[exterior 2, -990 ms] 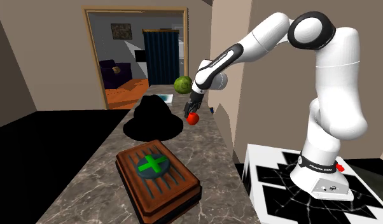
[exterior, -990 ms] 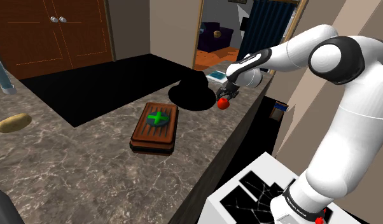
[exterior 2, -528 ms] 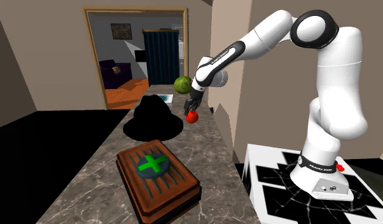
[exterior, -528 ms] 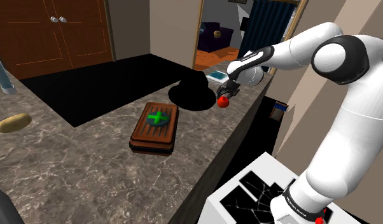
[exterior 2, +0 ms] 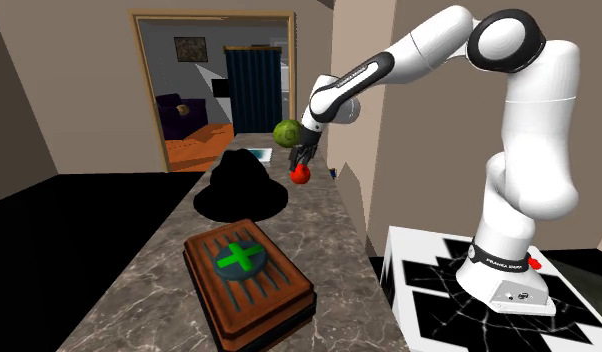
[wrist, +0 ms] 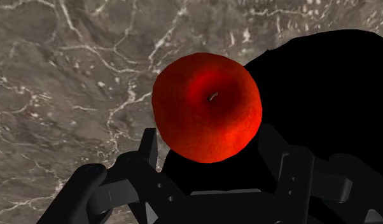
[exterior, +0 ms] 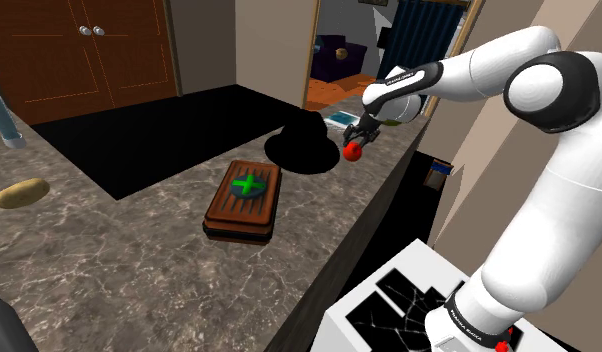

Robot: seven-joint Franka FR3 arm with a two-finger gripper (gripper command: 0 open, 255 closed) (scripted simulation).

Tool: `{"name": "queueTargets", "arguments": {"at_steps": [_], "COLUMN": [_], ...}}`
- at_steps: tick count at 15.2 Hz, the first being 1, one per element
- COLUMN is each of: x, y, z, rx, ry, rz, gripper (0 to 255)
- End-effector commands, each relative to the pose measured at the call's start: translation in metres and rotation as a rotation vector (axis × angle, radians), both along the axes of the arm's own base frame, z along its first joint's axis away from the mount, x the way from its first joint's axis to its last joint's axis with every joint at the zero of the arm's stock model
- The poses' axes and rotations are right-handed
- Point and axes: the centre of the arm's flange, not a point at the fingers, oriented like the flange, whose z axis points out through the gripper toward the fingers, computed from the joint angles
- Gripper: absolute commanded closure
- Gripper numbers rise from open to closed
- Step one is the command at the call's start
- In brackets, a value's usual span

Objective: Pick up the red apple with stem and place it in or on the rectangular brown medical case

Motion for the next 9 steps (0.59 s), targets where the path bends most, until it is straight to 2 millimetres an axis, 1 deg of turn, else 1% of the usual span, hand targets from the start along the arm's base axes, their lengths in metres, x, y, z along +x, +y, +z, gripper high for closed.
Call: {"name": "queueTargets", "arguments": {"at_steps": [1, 9], "x": [0.0, 0.0], "y": [0.0, 0.0], "z": [0.01, 0.052], "rx": [0.0, 0.0], "ry": [0.0, 0.0], "rz": [0.0, 0.0], "gripper": [255, 255]}}
